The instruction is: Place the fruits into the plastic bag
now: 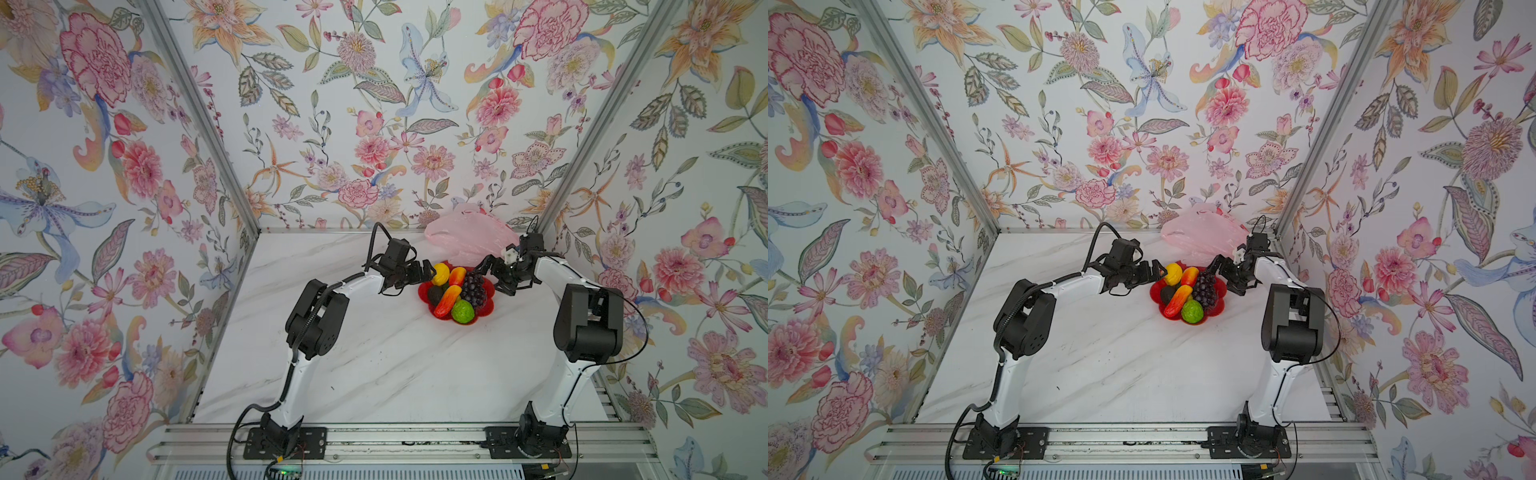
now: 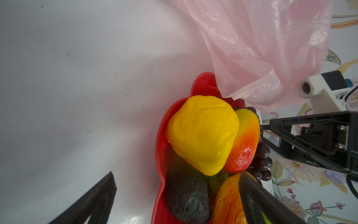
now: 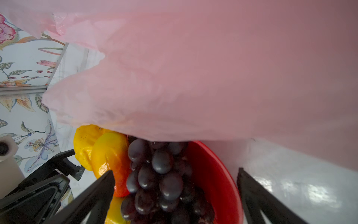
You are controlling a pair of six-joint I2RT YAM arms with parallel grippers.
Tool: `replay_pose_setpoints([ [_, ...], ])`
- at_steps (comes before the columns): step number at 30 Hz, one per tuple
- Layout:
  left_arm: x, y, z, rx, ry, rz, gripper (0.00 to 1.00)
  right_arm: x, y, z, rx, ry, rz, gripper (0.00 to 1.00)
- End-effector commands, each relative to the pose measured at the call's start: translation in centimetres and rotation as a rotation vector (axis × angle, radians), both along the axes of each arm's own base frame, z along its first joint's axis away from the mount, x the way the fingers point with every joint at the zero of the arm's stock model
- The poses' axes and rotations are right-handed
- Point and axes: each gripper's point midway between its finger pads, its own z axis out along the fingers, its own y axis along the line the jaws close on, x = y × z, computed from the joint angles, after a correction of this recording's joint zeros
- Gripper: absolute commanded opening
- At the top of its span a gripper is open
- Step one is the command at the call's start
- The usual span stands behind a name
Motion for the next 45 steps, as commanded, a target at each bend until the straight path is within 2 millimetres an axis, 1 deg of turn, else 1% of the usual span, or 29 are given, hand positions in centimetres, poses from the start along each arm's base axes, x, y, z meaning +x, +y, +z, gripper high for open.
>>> replay_pose_setpoints([
  [1,-0.2,-1.4,-0.1,-0.036,0.014,-0.022,0.99,0.2,0.9,-0.6,0.006,0.004,0.034,0.99],
  [5,-0.5,-1.7,-0.3,-0.039,0.017,-0.032,1.0,0.2,1.6,-0.4,0.006,-0.001,0.048,0.99],
  [11,-0.8,-1.7,0.4,-0.056,0.006,-0.031,0.99,0.2,3.0,-0.2,0.006,-0.006,0.074,0.99],
  [15,-1.2,-1.4,0.3,-0.056,0.01,-0.032,0.99,0.2,4.0,-0.1,0.005,-0.006,0.091,0.99],
  [20,-2.4,-0.4,0.5,-0.065,0.011,-0.017,0.99,-0.1,5.5,0.0,0.005,-0.005,0.118,0.99],
  [26,-4.3,1.3,0.2,-0.06,0.017,0.003,0.99,-0.6,7.1,-0.1,0.005,-0.001,0.15,0.99],
  [36,-6.2,3.2,1.4,-0.047,-0.015,0.01,0.99,-1.7,10.0,0.2,0.0,-0.005,0.21,0.99],
  [41,-7.5,4.3,1.3,-0.038,-0.017,0.016,0.99,-2.2,11.3,0.5,-0.003,-0.009,0.233,0.99],
  [45,-8.8,5.3,0.8,-0.029,-0.008,0.022,0.99,-2.9,12.4,0.8,-0.005,-0.013,0.258,0.99],
])
